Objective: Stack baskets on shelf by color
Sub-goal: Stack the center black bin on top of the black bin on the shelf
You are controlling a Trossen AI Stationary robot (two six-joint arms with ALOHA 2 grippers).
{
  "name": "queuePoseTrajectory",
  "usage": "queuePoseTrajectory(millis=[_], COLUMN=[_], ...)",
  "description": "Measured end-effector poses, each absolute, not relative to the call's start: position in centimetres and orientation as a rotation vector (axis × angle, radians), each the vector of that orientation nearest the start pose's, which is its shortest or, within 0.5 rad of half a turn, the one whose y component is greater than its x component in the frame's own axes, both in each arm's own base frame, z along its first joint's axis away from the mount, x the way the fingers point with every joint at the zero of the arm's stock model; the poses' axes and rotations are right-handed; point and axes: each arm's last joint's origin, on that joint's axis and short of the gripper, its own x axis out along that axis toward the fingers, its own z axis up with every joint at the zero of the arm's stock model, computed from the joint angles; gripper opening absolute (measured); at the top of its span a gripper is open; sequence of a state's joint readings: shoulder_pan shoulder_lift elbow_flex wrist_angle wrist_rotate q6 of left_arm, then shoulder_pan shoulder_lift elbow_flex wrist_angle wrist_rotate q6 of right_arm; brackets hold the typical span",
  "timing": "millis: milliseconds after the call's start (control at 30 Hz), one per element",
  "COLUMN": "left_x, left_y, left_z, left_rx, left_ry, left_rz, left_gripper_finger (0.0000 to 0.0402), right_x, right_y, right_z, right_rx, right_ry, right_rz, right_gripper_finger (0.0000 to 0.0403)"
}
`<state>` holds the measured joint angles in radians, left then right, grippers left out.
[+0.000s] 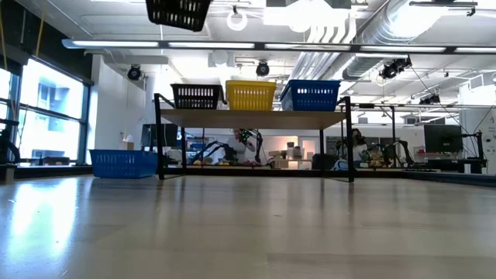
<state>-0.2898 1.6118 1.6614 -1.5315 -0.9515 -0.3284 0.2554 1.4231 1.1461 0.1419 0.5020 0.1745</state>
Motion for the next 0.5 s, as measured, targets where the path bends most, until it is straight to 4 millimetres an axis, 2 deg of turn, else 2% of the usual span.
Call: queuePoseTrajectory(millis=[267,500], left_x=[25.4,24.0], left_y=[-0.8,3.3], left_z=[39.8,42.0], left_rx=[0.388,0.295], left_ry=[0.989,0.903], left_rz=[0.594,0.409], left_gripper_finger=[0.0,0.0], right_x=[30.8,30.5], right_y=[6.6,6.5], right_z=[34.7,34.7], right_rx=[0.112,0.103], right_ry=[0.143,0.172], right_rz=[-0.254,-0.255], right_gripper_finger=[0.013,0.013])
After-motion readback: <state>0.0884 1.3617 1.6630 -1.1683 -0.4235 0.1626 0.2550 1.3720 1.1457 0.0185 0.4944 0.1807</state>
